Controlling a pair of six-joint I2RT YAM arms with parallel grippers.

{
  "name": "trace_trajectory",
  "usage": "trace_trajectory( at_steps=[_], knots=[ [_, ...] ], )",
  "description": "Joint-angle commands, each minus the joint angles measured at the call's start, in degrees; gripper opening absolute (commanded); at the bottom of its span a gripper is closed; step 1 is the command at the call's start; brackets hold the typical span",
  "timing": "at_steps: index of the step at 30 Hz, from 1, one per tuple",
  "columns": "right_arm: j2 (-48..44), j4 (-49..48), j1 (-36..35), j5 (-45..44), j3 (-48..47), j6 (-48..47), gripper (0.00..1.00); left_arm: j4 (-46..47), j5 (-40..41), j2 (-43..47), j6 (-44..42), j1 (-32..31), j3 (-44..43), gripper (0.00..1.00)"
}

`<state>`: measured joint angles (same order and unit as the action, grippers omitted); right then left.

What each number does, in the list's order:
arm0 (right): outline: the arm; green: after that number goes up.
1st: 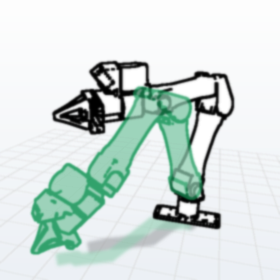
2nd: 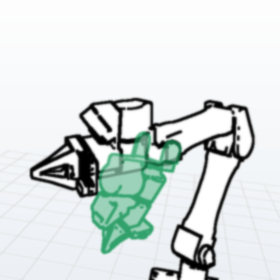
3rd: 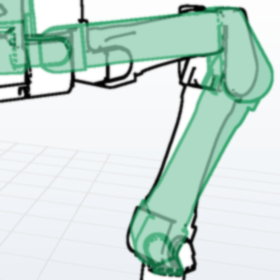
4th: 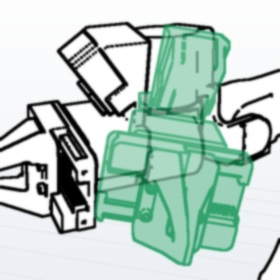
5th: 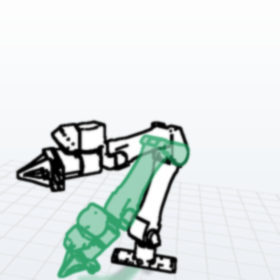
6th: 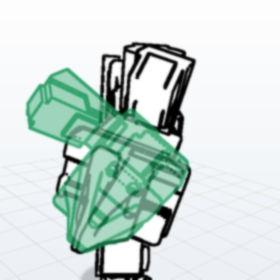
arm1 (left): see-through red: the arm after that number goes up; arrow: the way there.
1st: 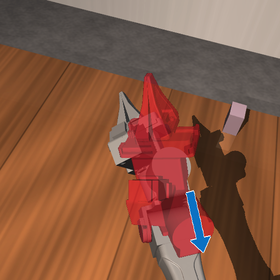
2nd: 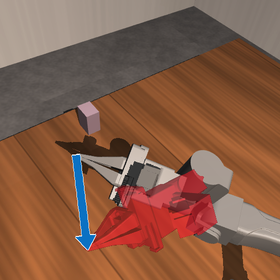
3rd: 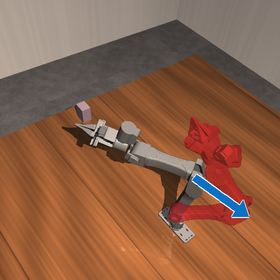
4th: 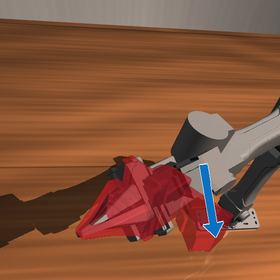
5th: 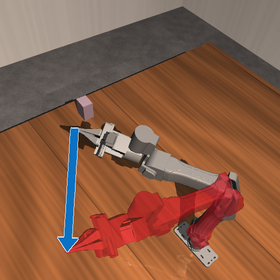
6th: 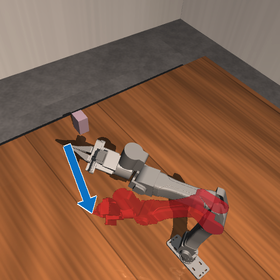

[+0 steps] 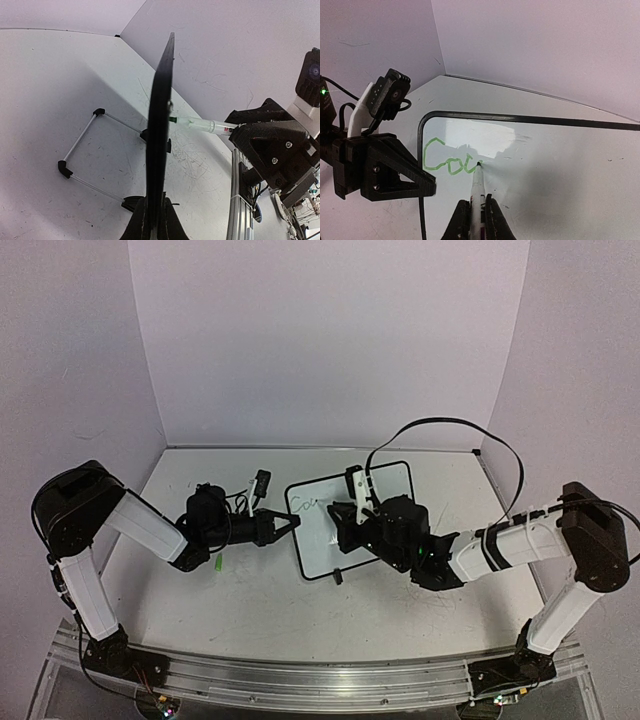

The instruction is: Write a sentence on the whiteboard

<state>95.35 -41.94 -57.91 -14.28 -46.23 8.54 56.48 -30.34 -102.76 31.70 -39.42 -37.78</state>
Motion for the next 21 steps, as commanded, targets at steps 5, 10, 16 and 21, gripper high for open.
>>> trace_trajectory(
  at_steps=[5, 10, 16, 21],
  knots=[
    [-0.4, 2.1, 0.0, -1.7, 1.4, 1.2, 0.00, -0.5, 0.5, 2.7, 0.0, 0.7, 0.9, 0.00],
    [-0.3, 2.4, 0.0, -1.7, 1.4, 1.0, 0.00, -0.5, 0.6, 2.9, -0.1, 0.7, 1.1, 0.00],
    [0.0, 3.0, 0.0, -1.4, 1.2, 0.7, 0.00, -0.5, 0.6, 3.1, -0.1, 0.9, 1.3, 0.00],
    [-0.1, 3.5, 0.0, -1.7, 1.3, 0.7, 0.00, -0.5, 0.6, 3.3, -0.2, 1.0, 1.5, 0.00]
  ],
)
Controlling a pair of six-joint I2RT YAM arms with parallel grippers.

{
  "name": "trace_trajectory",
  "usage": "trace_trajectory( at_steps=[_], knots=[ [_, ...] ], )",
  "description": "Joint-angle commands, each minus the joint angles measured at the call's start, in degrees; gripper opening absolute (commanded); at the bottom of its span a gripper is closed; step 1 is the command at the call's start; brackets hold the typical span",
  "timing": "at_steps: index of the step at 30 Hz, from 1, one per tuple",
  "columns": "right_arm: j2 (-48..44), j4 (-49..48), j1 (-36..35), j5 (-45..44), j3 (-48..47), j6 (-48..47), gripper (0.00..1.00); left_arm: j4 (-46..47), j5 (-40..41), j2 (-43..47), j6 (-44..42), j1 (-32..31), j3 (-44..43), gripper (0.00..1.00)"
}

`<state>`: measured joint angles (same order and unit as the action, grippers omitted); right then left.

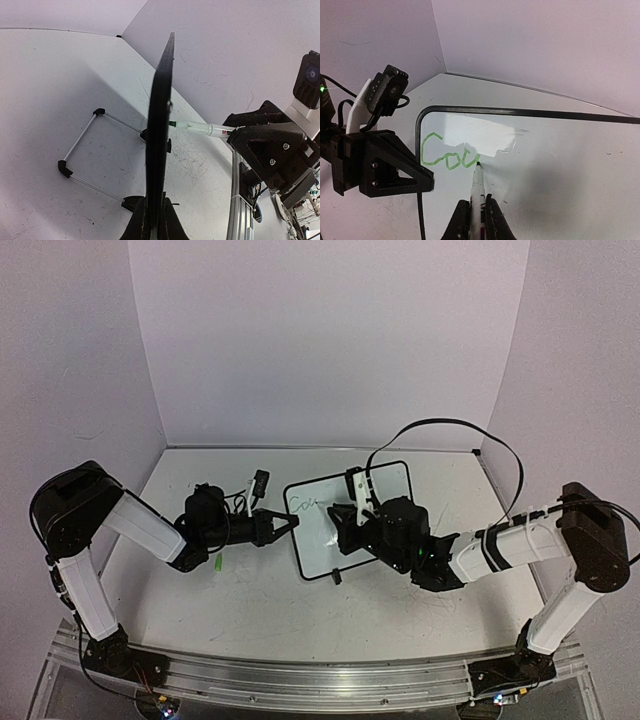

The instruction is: Write a sentence on the whiteboard

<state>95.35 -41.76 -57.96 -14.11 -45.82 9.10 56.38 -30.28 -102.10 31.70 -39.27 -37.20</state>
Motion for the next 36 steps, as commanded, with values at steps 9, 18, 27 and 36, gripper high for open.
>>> trace_trajectory(
  at_steps=[9, 18, 27, 36],
  knots=[
    [-2.5, 3.1, 0.0, 0.4, 1.2, -0.3, 0.00, -0.4, 0.5, 2.3, -0.2, 0.9, 1.0, 0.00],
    [-17.2, 2.5, 1.6, 2.6, 1.6, -5.6, 0.00, -0.4, 0.6, 1.9, -0.2, 0.9, 0.9, 0.00],
    [-12.1, 0.5, 3.5, 7.4, 0.7, -8.6, 0.00, -0.5, 0.9, 3.1, 0.8, 0.9, 1.3, 0.24],
    [-12.0, 0.0, 2.4, 6.8, 3.1, -8.6, 0.00, -0.5, 0.5, 2.4, 1.8, 0.9, 1.3, 0.24]
  ],
)
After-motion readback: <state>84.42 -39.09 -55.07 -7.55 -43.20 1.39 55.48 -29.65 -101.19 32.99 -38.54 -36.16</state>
